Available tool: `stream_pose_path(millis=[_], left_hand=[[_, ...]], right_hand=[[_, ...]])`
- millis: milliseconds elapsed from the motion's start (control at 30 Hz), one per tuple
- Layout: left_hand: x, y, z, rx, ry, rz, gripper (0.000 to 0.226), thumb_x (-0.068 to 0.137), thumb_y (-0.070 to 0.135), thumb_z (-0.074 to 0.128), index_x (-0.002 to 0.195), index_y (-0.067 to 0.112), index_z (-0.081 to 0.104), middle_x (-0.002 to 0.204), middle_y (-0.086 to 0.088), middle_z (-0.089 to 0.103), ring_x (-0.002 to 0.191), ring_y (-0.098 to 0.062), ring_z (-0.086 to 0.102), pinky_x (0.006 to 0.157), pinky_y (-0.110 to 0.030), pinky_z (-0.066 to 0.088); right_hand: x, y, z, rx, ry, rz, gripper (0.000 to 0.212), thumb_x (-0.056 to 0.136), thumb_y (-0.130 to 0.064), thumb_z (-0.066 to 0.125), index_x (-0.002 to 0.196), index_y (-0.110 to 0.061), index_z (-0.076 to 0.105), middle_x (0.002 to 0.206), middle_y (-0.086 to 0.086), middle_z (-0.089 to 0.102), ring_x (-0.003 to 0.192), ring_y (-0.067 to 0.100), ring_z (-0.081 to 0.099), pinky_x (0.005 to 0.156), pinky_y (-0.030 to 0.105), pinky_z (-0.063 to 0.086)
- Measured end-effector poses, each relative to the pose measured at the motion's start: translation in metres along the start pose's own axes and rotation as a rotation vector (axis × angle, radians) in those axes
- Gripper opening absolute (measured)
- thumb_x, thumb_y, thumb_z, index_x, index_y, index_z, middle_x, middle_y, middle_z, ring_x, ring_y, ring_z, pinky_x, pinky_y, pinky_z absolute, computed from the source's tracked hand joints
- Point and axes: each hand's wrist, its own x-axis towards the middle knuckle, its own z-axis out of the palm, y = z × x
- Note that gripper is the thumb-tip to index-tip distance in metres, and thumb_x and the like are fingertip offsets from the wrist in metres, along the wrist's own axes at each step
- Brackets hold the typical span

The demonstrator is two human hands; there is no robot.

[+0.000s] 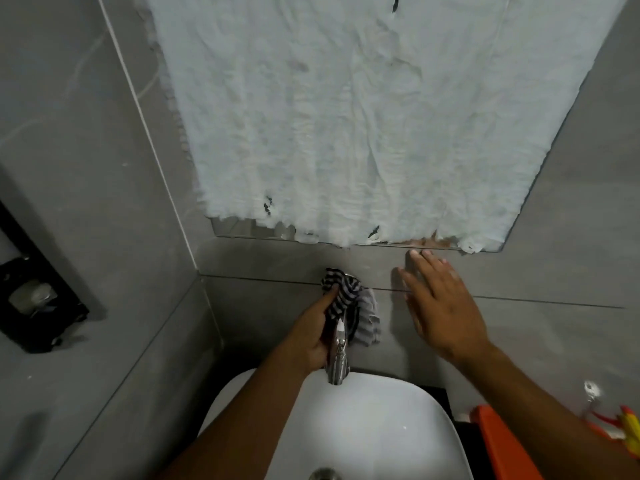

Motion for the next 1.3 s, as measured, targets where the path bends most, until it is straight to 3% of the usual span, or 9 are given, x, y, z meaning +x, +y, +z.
stream_pose_path(millis=[167,333,400,567,667,833,967,1133,1300], left_hand=[[0.006,0.015,0.005,0.208,0.140,0.047,0.053,0.090,0.041,0.066,0.125,0.001,0.066,0.109,-0.014,0.073,0.098,-0.026,0.069,0.096,-0.041,0.054],[0.020,0.009,0.046,1.669,0.676,0.325,0.035,0.092,0.039,0.057,0.105,0.011,0.072,0.107,-0.011,0.074,0.097,-0.027,0.070,0.090,-0.043,0.057],[0.023,0.013,0.037,1.425,0.606,0.359,0.032,0.089,0.037,0.063,0.100,0.010,0.074,0.098,-0.011,0.076,0.083,-0.023,0.072,0.080,-0.038,0.061],[0.012,0.030,0.010,0.134,0.036,-0.132,0.034,0.091,0.029,0.061,0.095,-0.001,0.078,0.085,-0.015,0.079,0.074,-0.028,0.076,0.068,-0.039,0.061],[0.019,0.032,0.019,0.385,0.143,-0.136,0.029,0.089,0.025,0.061,0.085,0.003,0.080,0.081,-0.012,0.079,0.066,-0.022,0.075,0.058,-0.031,0.061],[0.022,0.028,0.053,1.517,0.483,0.099,0.021,0.083,0.024,0.059,0.067,0.015,0.068,0.079,-0.008,0.073,0.075,-0.022,0.069,0.068,-0.026,0.053],[0.001,0.002,0.054,1.766,0.644,-0.007,0.053,0.090,0.033,0.056,0.137,0.011,0.048,0.140,-0.011,0.056,0.130,-0.031,0.053,0.115,-0.049,0.033],[-0.057,-0.077,0.010,1.217,0.632,0.599,0.049,0.088,0.037,0.068,0.130,0.018,0.048,0.120,0.004,0.064,0.106,-0.012,0.064,0.089,-0.021,0.053],[-0.058,-0.077,-0.035,0.144,0.080,0.250,0.042,0.084,-0.002,0.067,0.125,0.001,0.063,0.121,-0.023,0.070,0.114,-0.038,0.066,0.095,-0.047,0.057]], right_hand=[[-0.004,0.037,0.042,-0.264,0.111,-0.202,0.070,0.094,-0.036,0.056,0.153,-0.011,0.027,0.166,0.011,0.009,0.152,0.031,0.015,0.124,0.047,0.011],[0.000,0.032,0.064,-0.288,0.264,-0.191,0.075,0.088,-0.046,0.059,0.149,-0.011,0.036,0.165,0.013,0.013,0.153,0.030,0.011,0.124,0.050,0.007],[0.001,0.033,0.065,-0.271,0.281,-0.191,0.074,0.088,-0.046,0.059,0.149,-0.011,0.036,0.165,0.013,0.014,0.153,0.030,0.012,0.124,0.050,0.007],[0.001,0.032,0.065,-0.268,0.258,-0.175,0.073,0.090,-0.046,0.055,0.151,-0.014,0.033,0.166,0.010,0.010,0.153,0.028,0.009,0.125,0.048,0.004],[0.001,0.032,0.064,-0.268,0.245,-0.170,0.074,0.091,-0.046,0.054,0.152,-0.015,0.029,0.166,0.009,0.008,0.154,0.028,0.008,0.125,0.048,0.002],[0.004,0.025,0.057,-0.287,0.236,-0.155,0.074,0.090,-0.046,0.054,0.152,-0.012,0.029,0.166,0.011,0.002,0.154,0.029,0.001,0.123,0.050,0.000],[0.003,0.023,0.052,-0.303,0.177,-0.148,0.078,0.091,-0.046,0.053,0.154,-0.012,0.023,0.166,0.012,-0.002,0.153,0.029,-0.007,0.123,0.051,-0.003],[0.000,0.025,0.052,-0.328,0.133,-0.135,0.077,0.092,-0.048,0.049,0.155,-0.012,0.021,0.165,0.014,0.007,0.154,0.031,-0.002,0.123,0.052,-0.003],[0.000,0.025,0.052,-0.321,0.120,-0.148,0.076,0.093,-0.049,0.045,0.155,-0.012,0.019,0.166,0.013,-0.002,0.153,0.032,-0.002,0.123,0.053,-0.004]])
